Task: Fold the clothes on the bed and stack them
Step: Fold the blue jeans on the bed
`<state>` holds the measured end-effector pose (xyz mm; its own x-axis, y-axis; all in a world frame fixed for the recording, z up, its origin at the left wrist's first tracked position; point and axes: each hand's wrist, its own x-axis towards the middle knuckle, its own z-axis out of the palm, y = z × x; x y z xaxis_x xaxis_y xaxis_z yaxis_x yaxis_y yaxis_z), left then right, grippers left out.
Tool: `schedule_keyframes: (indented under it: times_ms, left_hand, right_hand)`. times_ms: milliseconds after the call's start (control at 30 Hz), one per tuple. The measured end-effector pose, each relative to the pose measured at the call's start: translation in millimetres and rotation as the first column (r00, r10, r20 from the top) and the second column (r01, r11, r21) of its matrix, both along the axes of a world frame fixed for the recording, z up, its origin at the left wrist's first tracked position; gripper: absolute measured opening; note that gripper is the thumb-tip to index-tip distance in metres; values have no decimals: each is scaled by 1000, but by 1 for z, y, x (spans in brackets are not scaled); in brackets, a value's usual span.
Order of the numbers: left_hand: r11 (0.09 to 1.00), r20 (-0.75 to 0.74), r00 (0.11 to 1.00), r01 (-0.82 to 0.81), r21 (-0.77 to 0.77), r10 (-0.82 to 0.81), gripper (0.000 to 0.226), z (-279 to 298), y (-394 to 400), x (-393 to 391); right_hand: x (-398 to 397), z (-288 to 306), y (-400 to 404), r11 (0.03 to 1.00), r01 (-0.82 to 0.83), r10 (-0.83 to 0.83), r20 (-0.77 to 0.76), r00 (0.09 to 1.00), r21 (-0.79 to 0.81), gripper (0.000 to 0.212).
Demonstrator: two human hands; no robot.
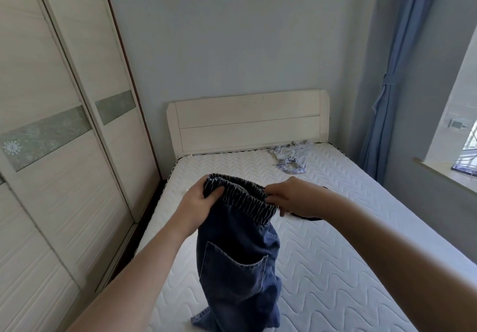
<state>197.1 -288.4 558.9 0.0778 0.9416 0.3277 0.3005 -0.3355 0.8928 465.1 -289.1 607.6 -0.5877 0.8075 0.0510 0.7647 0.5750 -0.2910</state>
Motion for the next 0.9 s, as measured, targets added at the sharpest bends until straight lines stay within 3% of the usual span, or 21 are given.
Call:
schedule_keyframes:
  times_ms: [100,233,333,467,600,800,900]
  left_hand:
    - [999,-47,998,35,-4,-35,10,4,1,-5]
    - [995,-160,983,96,13,-93,12,12,5,-16]
    - [987,-267,956,146,74,-121,27,13,5,-18]
    - [958,-408,899,239,161,-156,42,15,4,-15]
    - [966,-379,910,227,121,-166,35,16,4,-18]
    - [984,-351,919,178,-27,-176,31,9,2,-23]
    - [976,-345,913,192,-106,-217,35,4,3,-27]
  right_hand:
    - [8,4,1,998,-26,27,-23,999,66,27]
    - [15,-5,0,979,-20,20,3,1000,205,56]
    - [11,-16,5,959,2,-3,3,1000,283,58]
    - [4,-19,10,956,71,-36,-126,991,286,58]
    - [-1,-17,11,957,111,-72,-151,986,269,64]
    - [-12,-23,17,949,147,-80,-239,968,279,40]
    - [-17,-25,22,945,165,-89,-262,961,282,39]
